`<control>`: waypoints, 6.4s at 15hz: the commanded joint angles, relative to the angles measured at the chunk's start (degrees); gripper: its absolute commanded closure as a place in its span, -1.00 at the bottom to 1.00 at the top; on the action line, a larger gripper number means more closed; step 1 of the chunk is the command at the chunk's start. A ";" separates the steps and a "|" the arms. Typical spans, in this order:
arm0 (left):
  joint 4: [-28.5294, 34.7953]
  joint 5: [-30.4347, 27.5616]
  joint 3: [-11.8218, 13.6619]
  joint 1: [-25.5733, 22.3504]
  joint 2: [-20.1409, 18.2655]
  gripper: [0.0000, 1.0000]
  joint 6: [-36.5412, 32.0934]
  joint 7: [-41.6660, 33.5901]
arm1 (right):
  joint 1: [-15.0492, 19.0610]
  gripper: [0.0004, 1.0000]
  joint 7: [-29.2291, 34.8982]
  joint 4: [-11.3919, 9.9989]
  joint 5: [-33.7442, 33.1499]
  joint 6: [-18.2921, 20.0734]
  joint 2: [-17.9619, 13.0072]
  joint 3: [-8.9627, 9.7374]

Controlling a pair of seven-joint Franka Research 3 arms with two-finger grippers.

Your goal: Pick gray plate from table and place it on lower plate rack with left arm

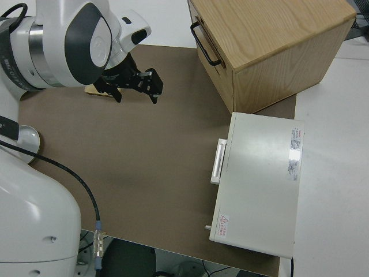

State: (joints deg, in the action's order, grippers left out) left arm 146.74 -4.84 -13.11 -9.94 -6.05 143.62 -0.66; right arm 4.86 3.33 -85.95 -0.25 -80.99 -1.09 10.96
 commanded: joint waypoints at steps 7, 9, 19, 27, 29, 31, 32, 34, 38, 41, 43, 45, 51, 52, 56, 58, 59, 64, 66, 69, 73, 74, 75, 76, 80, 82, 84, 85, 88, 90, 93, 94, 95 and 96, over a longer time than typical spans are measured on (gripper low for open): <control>2.24 0.44 0.28 0.71 2.35 -0.99 6.41 -0.22 | 0.41 -0.98 -0.08 0.35 0.43 0.83 -0.14 0.38; 2.24 0.44 0.28 0.71 2.35 -0.65 6.41 -0.22 | 0.41 -0.98 0.01 0.35 0.43 0.83 -0.14 0.29; 2.33 0.53 0.28 0.71 2.35 1.00 5.88 -0.84 | 0.41 -0.97 0.01 0.35 0.43 0.83 -0.14 0.29; 1.97 0.53 0.54 -0.08 0.34 1.00 2.46 -2.07 | 0.41 -0.98 0.01 0.35 0.43 0.83 -0.14 0.29; 1.80 0.44 0.98 -0.16 -0.63 1.00 1.06 -2.68 | 0.41 -0.98 0.01 0.35 0.43 0.83 -0.14 0.29; 1.45 0.44 1.16 -0.25 -1.86 1.00 -0.79 -3.21 | 0.41 -0.98 0.01 0.35 0.43 0.83 -0.14 0.29; 1.10 0.44 1.50 -0.25 -2.30 1.00 -2.02 -3.21 | 0.41 -0.98 0.01 0.35 0.43 0.83 -0.14 0.29; 0.31 0.44 1.86 -0.25 -3.35 1.00 -4.22 -3.21 | 0.41 -0.98 0.01 0.35 0.43 0.83 -0.14 0.29; -1.63 0.44 2.56 -0.25 -5.55 1.00 -9.57 -3.65 | 0.41 -0.97 0.01 0.35 0.43 0.83 -0.14 0.38; -3.91 0.36 3.00 -0.25 -6.43 1.00 -13.18 -3.65 | 0.41 -0.98 0.01 0.35 0.43 0.83 -0.14 0.38; -5.49 0.36 3.00 -0.25 -7.66 1.00 -16.60 -3.65 | 0.41 -0.98 0.01 0.35 0.43 0.83 -0.14 0.38; -8.21 0.36 3.09 -0.34 -8.02 1.00 -20.90 -3.65 | 0.41 -0.98 0.01 0.35 0.43 0.83 -0.14 0.38; -19.72 0.44 4.32 -0.34 -8.63 1.00 -35.94 -3.74 | 0.41 -0.98 0.01 0.35 0.43 0.83 -0.14 0.38; -21.30 0.44 4.76 -0.25 -8.63 1.00 -37.78 -3.74 | 0.41 -0.97 0.01 0.35 0.43 0.83 -0.14 0.38; -26.67 6.31 4.32 -0.08 -8.72 1.00 -43.42 -3.39 | 0.41 -0.97 0.01 0.35 0.43 0.83 -0.14 0.29; -27.47 11.23 4.23 0.36 -8.72 1.00 -44.39 -3.12 | 0.41 -0.97 0.01 0.35 0.43 0.83 -0.14 0.29; -27.56 13.69 4.06 0.45 -8.72 1.00 -44.39 -2.95 | 0.41 -0.98 0.01 0.35 0.43 0.83 -0.14 0.38; -27.65 27.14 3.27 0.63 -9.24 1.00 -44.30 -3.21 | 0.41 -0.98 0.01 0.35 0.43 0.83 -0.14 0.38; -27.56 30.14 2.92 0.71 -9.25 1.00 -44.92 -3.21 | 0.41 -0.97 0.01 0.35 0.43 0.83 -0.14 0.38; -27.38 35.85 1.33 0.71 -9.60 1.00 -46.76 -3.03 | 0.41 -0.98 -0.08 0.35 0.43 0.83 -0.14 0.29; -26.86 40.33 0.28 0.71 -10.04 1.00 -50.27 -2.60 | 0.41 -0.97 0.01 0.35 0.43 0.83 -0.14 0.29; -26.59 41.48 0.28 0.71 -10.04 1.00 -50.63 -2.25 | 0.41 -0.98 0.01 0.35 0.43 0.83 -0.14 0.29; -26.24 43.40 0.10 0.71 -10.04 1.00 -51.33 -1.55 | 0.41 -0.98 0.01 0.35 0.43 0.83 -0.14 0.29; -25.72 45.68 -0.77 0.71 -9.95 1.00 -52.21 0.20 | 0.41 -0.98 -0.08 0.35 0.43 0.83 -0.14 0.38; -23.16 49.93 -2.71 0.63 -9.69 1.00 -53.27 11.63 | 0.41 -0.98 0.01 0.35 0.43 0.83 -0.14 0.38; -22.11 50.01 -2.71 0.10 -9.77 1.00 -53.71 14.53 | 0.41 -0.98 0.01 0.35 0.43 0.83 -0.14 0.38; -20.97 50.89 -2.71 0.10 -9.95 1.00 -53.80 17.96 | 0.41 -0.98 0.01 0.35 0.43 0.83 -0.14 0.29; -20.44 51.59 -2.71 0.36 -9.95 1.00 -54.06 19.71 | 0.41 -0.97 0.01 0.35 0.43 0.83 -0.14 0.29; -18.16 53.26 -2.71 0.71 -9.86 1.00 -54.15 24.11 | 0.41 -0.98 -0.08 0.35 0.43 0.83 -0.14 0.38; -16.40 54.58 -2.80 0.80 -9.86 1.00 -54.06 26.58 | 0.41 -0.97 0.01 0.35 0.43 0.83 -0.14 0.38; -15.26 55.02 -2.89 1.24 -9.34 1.00 -53.88 29.04 | 0.41 -0.97 0.01 0.35 0.43 0.83 -0.14 0.29; -14.90 55.02 -2.89 1.42 -9.33 1.00 -53.80 29.66 | 0.41 -0.98 0.01 0.35 0.43 0.83 -0.14 0.38; -14.55 55.02 -2.97 1.51 -9.16 1.00 -53.80 30.27 | 0.41 -0.97 0.01 0.35 0.43 0.83 -0.14 0.29; -14.11 55.02 -3.06 1.68 -9.07 1.00 -53.88 31.23 | 0.41 -0.97 -0.08 0.35 0.43 0.83 -0.14 0.29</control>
State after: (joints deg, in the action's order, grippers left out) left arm 130.65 48.44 -16.07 -9.43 -14.90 90.17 27.26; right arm 4.86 3.33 -85.95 -0.25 -80.99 -1.09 10.96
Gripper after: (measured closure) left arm 0.969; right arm 0.009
